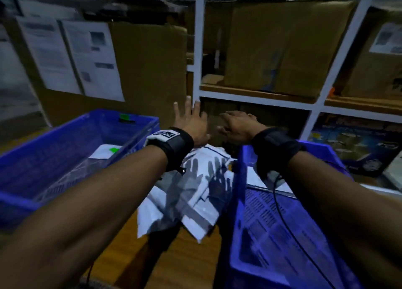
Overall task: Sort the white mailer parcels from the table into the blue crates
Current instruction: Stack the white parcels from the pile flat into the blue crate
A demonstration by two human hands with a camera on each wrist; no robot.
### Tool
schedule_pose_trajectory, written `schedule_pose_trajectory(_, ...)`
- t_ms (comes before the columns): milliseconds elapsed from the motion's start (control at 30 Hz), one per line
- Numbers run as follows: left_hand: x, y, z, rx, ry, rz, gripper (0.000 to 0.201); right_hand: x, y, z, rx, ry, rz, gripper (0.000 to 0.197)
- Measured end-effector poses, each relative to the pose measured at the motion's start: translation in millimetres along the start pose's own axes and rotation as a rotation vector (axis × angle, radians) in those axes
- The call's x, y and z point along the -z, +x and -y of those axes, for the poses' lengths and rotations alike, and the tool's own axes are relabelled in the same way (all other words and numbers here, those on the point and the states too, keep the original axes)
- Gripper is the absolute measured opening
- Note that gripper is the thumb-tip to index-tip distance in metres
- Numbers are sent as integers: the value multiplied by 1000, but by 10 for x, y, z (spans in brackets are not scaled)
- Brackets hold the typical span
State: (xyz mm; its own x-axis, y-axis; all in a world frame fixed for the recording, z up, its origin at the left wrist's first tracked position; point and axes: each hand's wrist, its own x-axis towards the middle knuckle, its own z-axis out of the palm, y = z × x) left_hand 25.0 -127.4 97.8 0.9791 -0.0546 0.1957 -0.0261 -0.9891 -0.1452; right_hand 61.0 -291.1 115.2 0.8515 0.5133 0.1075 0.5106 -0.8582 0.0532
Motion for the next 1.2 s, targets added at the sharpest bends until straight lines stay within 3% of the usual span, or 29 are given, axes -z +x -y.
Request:
schedule_pose_trajectory(167,-527,-157,359,-54,-48,10,73,-130,353,619,-50,-106,209,46)
schedule_pose_trajectory(267,-922,-282,304,-92,-81,72,89,-374,426,764,-84,-132,285,42)
schedule_pose_trajectory(400,-1343,-462,163,-162,3,187,120,-679,390,736,-115,-140,320,56)
schedule_pose_trajectory(500,-1546,-550,127,-194,8,247,126,-810,344,743,-145,-176,413,71)
schedule_pose_trajectory(633,-1641,-567,164,-176,-35,266,110,-864,348,788,-124,-191,483,78)
schedule_pose_trajectory(833,-1577,-398,566,-177,-48,243,66,-976,452,853,-91,-228,591,99)
schedule_pose_trajectory(967,-1530,-341,722,-247,-80,123,62,-1068,491,908,-76,-227,497,98)
schedule_pose_trajectory(1100,-1352,-288,815,-298,-111,-14,61,-1002,534,892,-31,-226,246,56)
schedule_pose_trajectory(1200,-1152,-185,931,-237,-168,-122,54,-863,636,763,-11,-216,137,42)
